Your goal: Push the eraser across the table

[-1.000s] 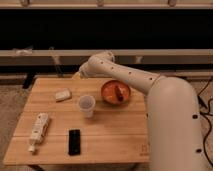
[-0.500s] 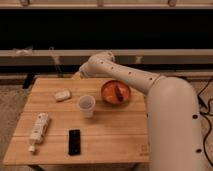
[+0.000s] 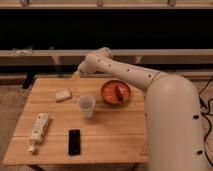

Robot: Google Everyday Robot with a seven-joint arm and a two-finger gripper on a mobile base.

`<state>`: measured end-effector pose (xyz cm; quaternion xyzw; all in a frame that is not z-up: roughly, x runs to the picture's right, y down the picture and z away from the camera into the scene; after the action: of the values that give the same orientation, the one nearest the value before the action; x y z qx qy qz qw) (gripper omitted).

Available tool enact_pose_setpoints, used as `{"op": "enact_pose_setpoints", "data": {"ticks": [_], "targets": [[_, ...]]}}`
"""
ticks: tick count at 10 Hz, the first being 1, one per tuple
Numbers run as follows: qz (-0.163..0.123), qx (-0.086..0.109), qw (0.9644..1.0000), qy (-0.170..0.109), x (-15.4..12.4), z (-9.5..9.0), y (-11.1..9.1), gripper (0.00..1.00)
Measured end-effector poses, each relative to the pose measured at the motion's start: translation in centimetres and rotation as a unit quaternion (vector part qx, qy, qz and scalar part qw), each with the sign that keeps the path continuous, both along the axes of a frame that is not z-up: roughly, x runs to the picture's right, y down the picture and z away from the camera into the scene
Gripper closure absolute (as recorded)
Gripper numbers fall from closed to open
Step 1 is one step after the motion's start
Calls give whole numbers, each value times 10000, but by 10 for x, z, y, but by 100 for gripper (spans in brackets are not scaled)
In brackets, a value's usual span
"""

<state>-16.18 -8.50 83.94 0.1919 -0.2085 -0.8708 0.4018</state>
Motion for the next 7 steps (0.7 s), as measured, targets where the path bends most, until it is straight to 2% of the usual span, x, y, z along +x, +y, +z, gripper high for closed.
{"op": "enact_pose_setpoints", "data": {"ticks": [1, 2, 4, 6, 7], "targets": [[-173, 30, 9998, 53, -5, -13, 4, 40], [-465, 90, 9988, 129, -14, -34, 20, 40], [-736, 118, 9972, 115, -30, -53, 49, 40], [-1039, 117, 9945, 48, -52, -78, 96, 40], [-1093, 84, 9940, 31, -57, -85, 114, 40]]}}
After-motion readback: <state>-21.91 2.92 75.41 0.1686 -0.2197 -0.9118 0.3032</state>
